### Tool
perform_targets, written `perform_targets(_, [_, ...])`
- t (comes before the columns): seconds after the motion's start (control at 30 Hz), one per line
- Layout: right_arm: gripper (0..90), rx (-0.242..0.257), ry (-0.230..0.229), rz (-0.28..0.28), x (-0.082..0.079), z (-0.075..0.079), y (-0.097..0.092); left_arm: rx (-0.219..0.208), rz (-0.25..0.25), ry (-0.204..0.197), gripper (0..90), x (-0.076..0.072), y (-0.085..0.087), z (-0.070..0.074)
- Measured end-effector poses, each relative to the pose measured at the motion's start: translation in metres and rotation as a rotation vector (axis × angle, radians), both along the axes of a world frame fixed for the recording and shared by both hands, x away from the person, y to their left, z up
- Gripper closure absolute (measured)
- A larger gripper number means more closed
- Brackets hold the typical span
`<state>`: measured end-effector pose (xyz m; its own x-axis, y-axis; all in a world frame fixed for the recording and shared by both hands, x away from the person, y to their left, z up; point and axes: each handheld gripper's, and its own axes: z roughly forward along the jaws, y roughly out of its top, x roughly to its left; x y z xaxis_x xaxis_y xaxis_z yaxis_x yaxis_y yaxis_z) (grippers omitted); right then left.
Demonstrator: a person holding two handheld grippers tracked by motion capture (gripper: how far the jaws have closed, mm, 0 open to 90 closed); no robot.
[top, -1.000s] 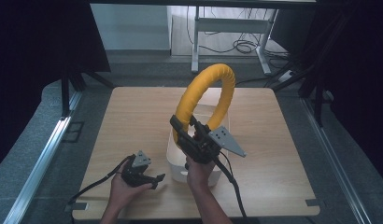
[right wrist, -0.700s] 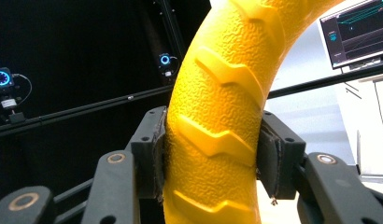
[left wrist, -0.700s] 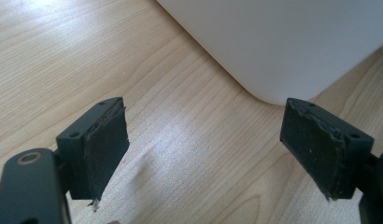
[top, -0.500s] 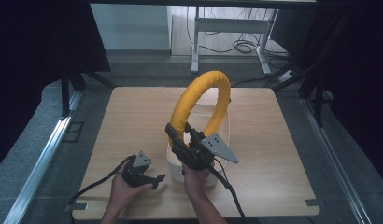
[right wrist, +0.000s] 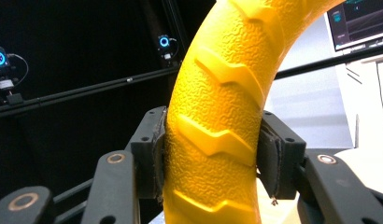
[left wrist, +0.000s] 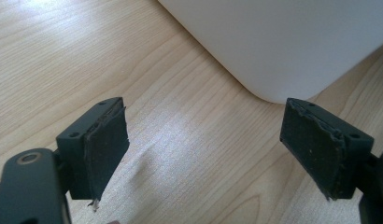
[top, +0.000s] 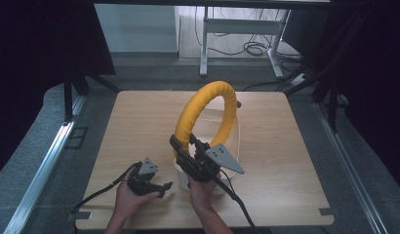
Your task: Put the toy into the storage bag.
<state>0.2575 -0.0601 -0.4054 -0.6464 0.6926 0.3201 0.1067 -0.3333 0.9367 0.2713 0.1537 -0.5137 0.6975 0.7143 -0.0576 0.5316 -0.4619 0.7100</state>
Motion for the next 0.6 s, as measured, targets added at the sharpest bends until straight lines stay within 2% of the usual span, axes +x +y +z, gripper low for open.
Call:
perform_targets(0.2, [49.7,-0.008,0.019,0.002,0.000,-0.006,0.000,0.001,-0.001,0.000,15.4,0.000,0.000,0.000])
perform_targets(0.3, [49.5,-0.010,0.052,0.001,0.001,-0.009,-0.001,0.002,0.000,0.002,15.4,0.000,0.000,0.000])
perform_targets(0.6, [49.3,-0.032,0.102,-0.008,0.004,-0.015,-0.004,0.001,0.000,0.000,15.4,0.000,0.000,-0.001])
